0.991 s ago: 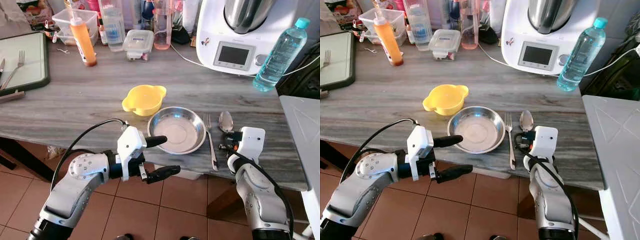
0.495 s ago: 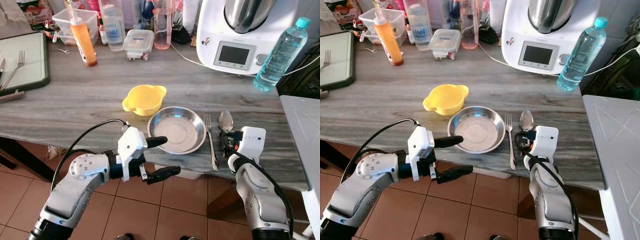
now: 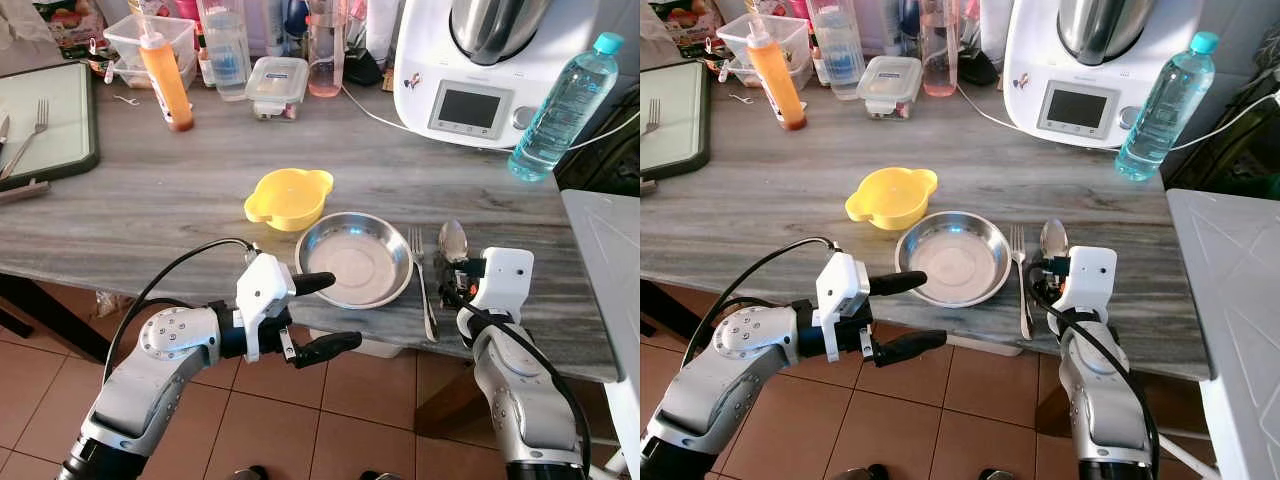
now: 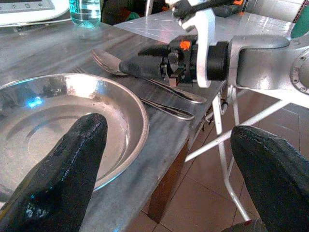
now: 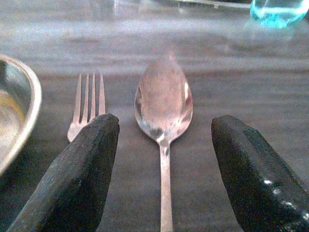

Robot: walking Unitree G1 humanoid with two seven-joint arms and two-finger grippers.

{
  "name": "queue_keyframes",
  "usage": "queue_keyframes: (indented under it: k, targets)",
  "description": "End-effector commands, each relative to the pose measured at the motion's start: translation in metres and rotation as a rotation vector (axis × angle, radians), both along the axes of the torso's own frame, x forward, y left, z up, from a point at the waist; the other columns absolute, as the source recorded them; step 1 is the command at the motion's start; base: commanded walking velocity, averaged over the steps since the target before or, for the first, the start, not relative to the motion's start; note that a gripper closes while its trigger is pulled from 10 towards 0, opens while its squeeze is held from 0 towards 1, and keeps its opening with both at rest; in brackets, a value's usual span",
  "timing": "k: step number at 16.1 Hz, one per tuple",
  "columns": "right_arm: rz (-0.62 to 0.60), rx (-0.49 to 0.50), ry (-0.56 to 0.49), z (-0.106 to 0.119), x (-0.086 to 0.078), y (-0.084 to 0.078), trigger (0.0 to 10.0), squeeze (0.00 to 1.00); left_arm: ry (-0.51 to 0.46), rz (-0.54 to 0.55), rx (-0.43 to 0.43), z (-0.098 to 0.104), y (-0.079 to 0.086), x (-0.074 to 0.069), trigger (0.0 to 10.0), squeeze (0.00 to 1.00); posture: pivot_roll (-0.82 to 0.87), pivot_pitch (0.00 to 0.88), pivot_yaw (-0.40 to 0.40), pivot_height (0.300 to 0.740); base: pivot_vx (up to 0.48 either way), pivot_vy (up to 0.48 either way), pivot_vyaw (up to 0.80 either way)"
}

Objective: Setting the table

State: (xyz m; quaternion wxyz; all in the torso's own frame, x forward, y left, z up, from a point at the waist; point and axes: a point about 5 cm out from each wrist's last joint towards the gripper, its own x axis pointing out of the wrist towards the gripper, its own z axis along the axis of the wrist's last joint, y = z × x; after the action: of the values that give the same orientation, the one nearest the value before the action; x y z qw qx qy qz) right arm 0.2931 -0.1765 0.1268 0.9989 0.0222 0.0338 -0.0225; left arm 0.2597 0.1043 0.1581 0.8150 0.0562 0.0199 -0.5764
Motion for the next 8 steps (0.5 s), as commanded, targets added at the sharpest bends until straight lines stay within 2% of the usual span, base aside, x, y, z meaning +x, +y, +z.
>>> queue_keyframes:
  k: [1,3,6,8]
  targets:
    - [0.000,-0.032,-0.050,0.009,-0.003,-0.002,10.0,1.00,-0.010,-0.014,0.006,0.003,-0.004,-0.002,10.0,0.00,0.13,0.161,-0.005,0.740,0.000,0.000,0.00]
    - [0.006,-0.069,-0.071,0.014,-0.005,-0.003,10.0,1.00,-0.023,-0.008,0.003,0.003,-0.004,-0.001,10.0,0.00,0.13,0.152,-0.001,0.740,0.000,0.000,0.00]
    - [-0.038,-0.119,-0.122,0.028,-0.014,-0.018,10.0,1.00,-0.029,0.027,-0.021,0.002,-0.006,0.000,10.0,0.00,0.13,0.137,-0.010,0.740,0.000,0.000,0.00]
    - [-0.060,-0.220,-0.175,0.037,-0.024,-0.026,10.0,1.00,-0.072,0.110,-0.074,0.009,-0.007,0.005,10.0,0.00,0.13,0.133,-0.017,0.740,0.000,0.000,0.00]
